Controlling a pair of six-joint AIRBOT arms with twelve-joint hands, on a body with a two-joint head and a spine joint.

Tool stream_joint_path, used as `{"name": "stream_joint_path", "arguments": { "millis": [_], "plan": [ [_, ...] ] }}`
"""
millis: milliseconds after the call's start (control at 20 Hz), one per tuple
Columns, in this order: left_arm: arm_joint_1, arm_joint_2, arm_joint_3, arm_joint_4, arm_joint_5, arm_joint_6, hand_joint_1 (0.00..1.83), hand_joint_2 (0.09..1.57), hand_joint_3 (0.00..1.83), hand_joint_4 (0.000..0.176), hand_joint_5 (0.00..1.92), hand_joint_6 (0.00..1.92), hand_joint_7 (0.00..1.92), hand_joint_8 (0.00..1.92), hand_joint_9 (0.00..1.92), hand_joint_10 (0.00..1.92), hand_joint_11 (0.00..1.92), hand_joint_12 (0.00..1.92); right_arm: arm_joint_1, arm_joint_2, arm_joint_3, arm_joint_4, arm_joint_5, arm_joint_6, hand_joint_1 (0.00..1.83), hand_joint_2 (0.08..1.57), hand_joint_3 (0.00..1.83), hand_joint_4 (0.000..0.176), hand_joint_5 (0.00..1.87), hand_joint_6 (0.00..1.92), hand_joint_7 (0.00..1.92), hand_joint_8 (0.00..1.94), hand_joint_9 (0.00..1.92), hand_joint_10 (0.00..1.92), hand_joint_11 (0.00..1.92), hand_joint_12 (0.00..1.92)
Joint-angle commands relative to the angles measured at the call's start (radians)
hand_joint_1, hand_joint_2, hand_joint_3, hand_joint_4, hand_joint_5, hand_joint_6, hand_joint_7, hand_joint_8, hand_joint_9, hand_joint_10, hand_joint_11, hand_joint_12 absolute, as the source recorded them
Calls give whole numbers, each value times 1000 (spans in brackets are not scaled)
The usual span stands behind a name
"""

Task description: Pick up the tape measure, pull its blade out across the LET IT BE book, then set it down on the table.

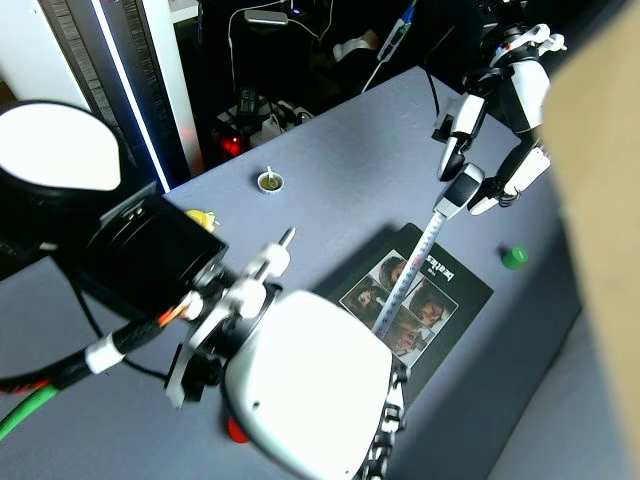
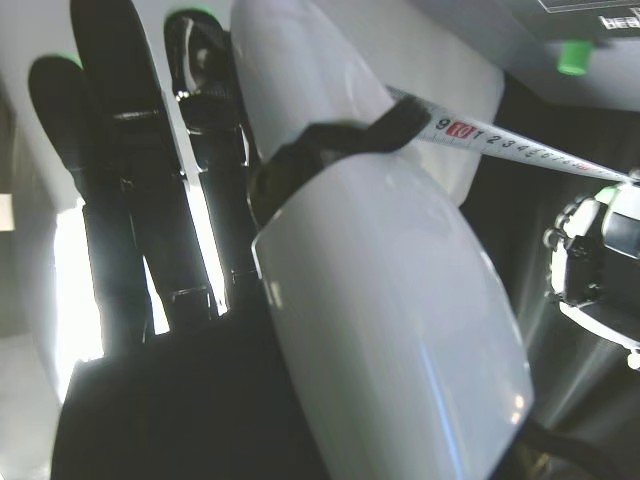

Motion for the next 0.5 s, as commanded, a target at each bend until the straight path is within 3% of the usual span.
{"name": "stream_joint_path", "arguments": {
  "millis": [0, 200, 450],
  "plan": [
    [-3, 7, 11, -10, -86, 8, 1396, 1049, 0, 0, 1044, 606, 1142, 676, 1121, 1015, 1254, 673, 5, 26, 16, -73, -93, -27, 1208, 1174, 0, 0, 742, 1261, 1003, 1040, 1121, 216, 662, 1175],
    [1, 7, 10, -10, -86, 8, 1396, 1050, 0, 0, 1036, 610, 1151, 669, 1109, 1030, 1246, 677, 13, 26, 16, -73, -91, -26, 1210, 1169, 1, 0, 752, 1250, 1011, 1026, 1088, 341, 689, 1171],
    [1, 7, 10, -10, -86, 8, 1396, 1050, 0, 0, 1036, 614, 1149, 671, 1116, 1021, 1252, 681, 11, 22, 1, -73, -91, -26, 1206, 1168, 0, 0, 761, 1251, 1008, 1021, 1079, 362, 687, 1170]
  ]
}}
